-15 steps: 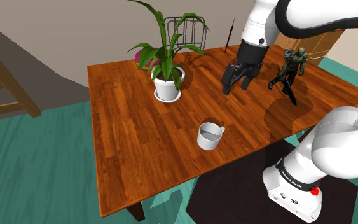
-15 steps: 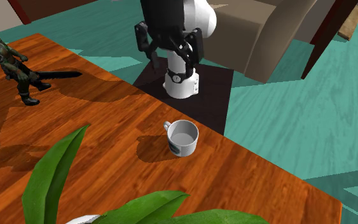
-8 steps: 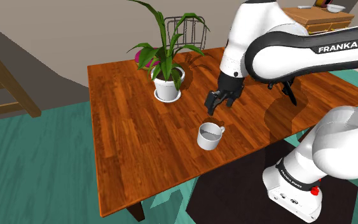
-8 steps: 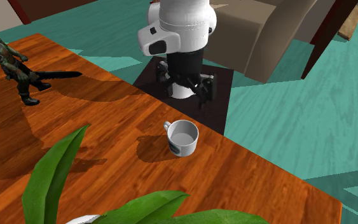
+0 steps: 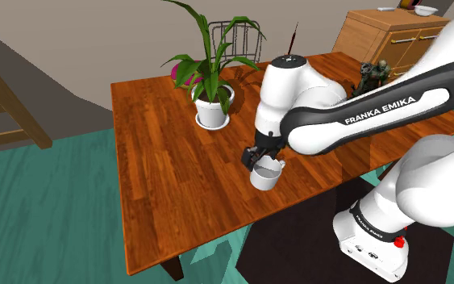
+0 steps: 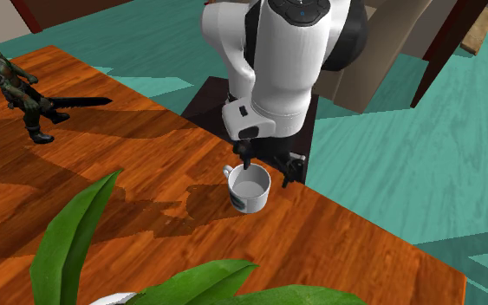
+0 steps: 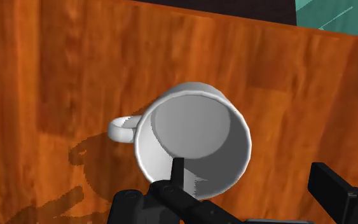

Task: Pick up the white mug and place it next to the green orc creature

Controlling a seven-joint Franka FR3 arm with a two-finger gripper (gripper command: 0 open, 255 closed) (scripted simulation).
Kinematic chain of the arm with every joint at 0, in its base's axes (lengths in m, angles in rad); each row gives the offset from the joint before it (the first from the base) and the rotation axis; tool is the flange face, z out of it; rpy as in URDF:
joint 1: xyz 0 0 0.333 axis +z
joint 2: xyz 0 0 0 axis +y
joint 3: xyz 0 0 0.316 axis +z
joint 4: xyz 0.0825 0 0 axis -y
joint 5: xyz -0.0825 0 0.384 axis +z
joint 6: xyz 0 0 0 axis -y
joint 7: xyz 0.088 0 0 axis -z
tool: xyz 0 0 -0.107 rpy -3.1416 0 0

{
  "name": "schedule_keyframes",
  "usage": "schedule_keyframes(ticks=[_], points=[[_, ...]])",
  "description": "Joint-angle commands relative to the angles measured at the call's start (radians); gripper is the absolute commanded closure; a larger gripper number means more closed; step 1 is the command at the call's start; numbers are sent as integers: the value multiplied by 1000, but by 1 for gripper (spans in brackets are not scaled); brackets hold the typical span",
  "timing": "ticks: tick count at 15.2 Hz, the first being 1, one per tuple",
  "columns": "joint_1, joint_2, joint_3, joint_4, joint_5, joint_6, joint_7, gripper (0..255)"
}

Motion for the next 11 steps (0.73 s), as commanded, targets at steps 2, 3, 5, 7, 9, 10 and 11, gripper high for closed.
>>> schedule_keyframes(ticks=[2, 3, 5, 7, 9, 10, 11], points=[[-18, 100, 46, 2, -35, 94, 56, 0], [-21, 114, 49, -3, -40, 113, 60, 0], [-29, 144, 56, -11, -52, 150, 70, 0], [-37, 176, 62, -18, -67, 187, 81, 0], [-45, 202, 68, -22, -82, 216, 92, 0], [-45, 202, 68, -22, -82, 216, 92, 0], [-45, 202, 68, -23, -82, 216, 92, 0]])
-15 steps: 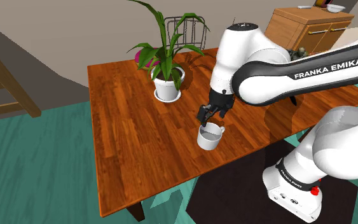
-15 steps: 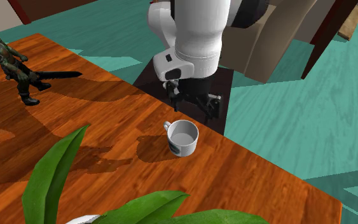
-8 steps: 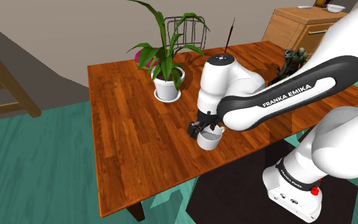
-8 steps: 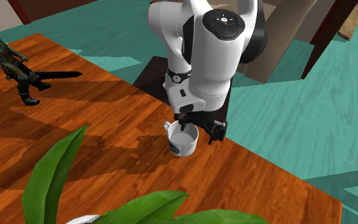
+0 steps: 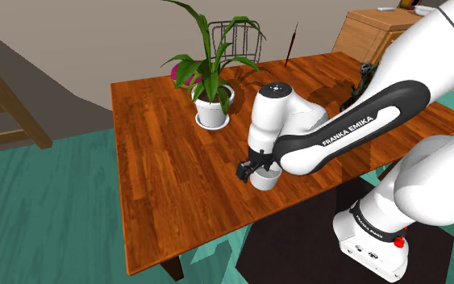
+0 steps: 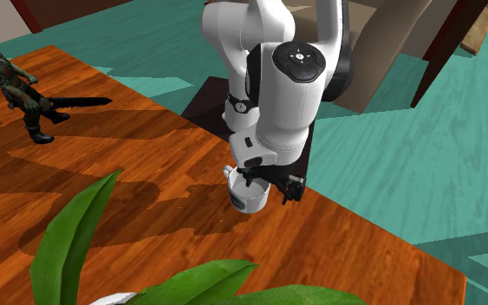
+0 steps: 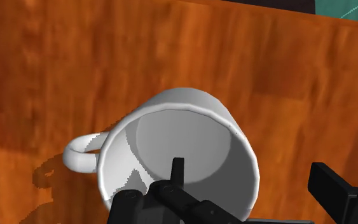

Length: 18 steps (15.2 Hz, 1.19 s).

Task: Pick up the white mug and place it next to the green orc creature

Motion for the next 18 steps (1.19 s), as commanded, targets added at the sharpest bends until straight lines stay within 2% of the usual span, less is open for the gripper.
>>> schedule_keyframes(ticks=[1, 5, 6, 15, 18], points=[[0, 3, 1, 0, -1, 4, 2, 0], [0, 3, 1, 0, -1, 3, 2, 0], [0, 3, 1, 0, -1, 3, 2, 255], [0, 3, 1, 0, -1, 4, 2, 255], [13, -47, -10, 8, 25, -52, -19, 255]])
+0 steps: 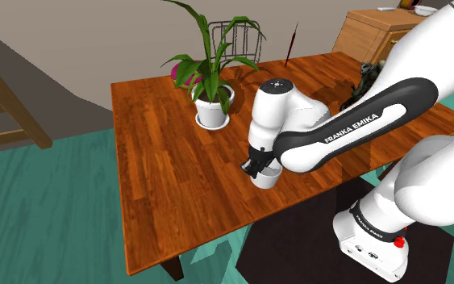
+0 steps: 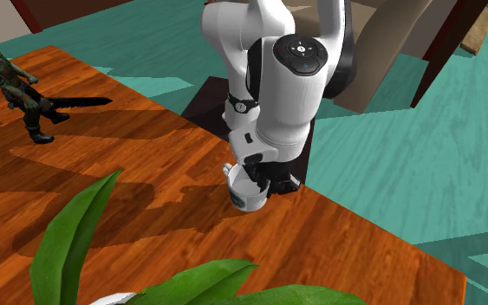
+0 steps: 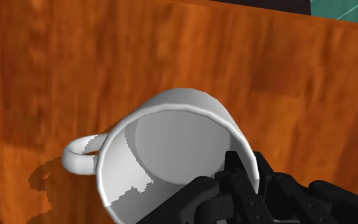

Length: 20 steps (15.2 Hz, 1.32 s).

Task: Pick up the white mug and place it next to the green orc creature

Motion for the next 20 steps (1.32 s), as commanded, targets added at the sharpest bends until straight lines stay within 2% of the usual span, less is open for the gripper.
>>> schedule_keyframes(ticks=[1, 9, 20], points=[[9, -33, -7, 6, 16, -37, -12, 255], [31, -146, -36, 42, 49, -183, -45, 255], [44, -260, -72, 117, 58, -371, -67, 255]])
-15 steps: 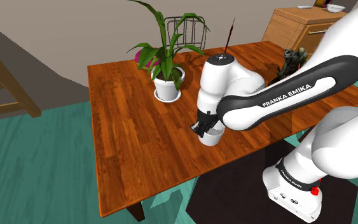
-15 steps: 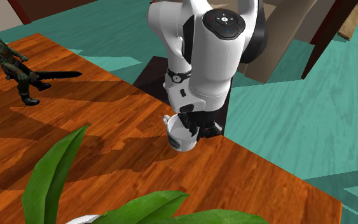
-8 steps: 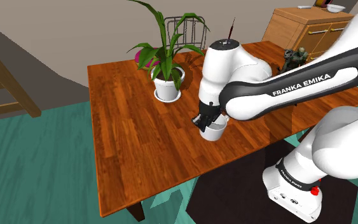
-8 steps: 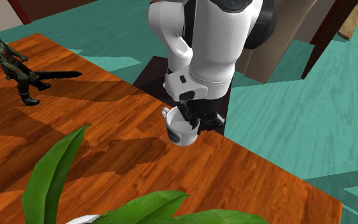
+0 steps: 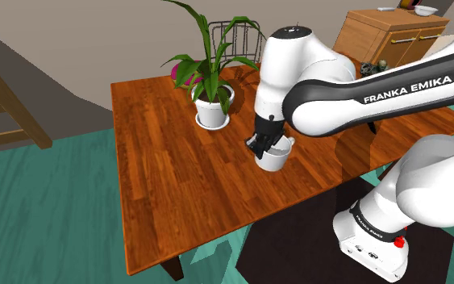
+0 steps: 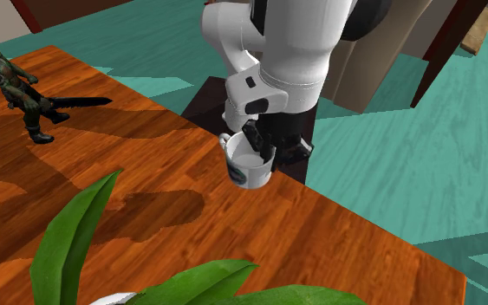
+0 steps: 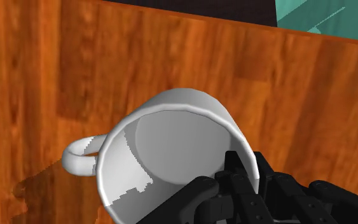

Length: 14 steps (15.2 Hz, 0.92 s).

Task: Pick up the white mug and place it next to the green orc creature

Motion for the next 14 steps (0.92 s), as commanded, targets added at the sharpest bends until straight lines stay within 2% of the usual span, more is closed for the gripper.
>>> schedule_keyframes(ticks=[1, 14], points=[[1, -18, -7, 14, 0, -32, -4, 255], [1, -93, -41, 139, -10, -231, -15, 255]])
